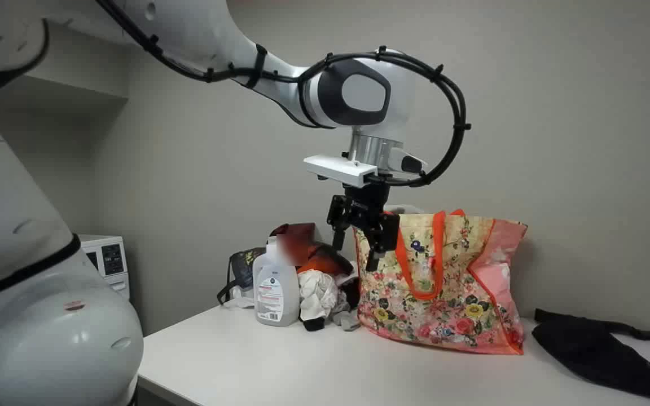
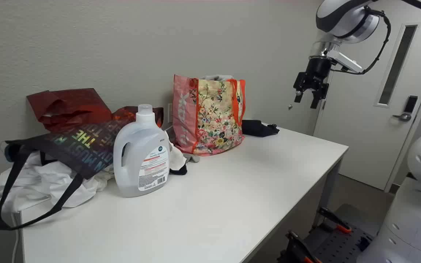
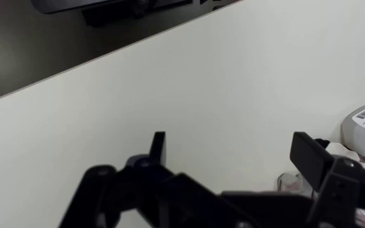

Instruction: Move the floral bag to the front of the table

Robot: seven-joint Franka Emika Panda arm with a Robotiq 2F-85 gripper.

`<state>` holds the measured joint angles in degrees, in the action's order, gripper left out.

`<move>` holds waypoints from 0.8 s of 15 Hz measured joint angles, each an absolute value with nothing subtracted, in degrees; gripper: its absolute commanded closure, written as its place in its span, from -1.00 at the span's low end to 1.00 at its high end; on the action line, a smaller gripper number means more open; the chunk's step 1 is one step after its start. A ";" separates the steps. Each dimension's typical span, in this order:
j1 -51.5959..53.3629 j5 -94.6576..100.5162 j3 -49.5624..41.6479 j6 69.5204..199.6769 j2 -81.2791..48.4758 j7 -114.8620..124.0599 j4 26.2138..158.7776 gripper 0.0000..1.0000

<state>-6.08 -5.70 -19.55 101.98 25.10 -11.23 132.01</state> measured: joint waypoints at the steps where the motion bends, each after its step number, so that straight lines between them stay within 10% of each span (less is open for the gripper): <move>1: -6.07 -5.70 -19.55 101.98 25.10 -11.23 132.01 -1.00; 12: -6.39 -15.07 -13.93 111.54 14.90 -0.27 120.44 -1.00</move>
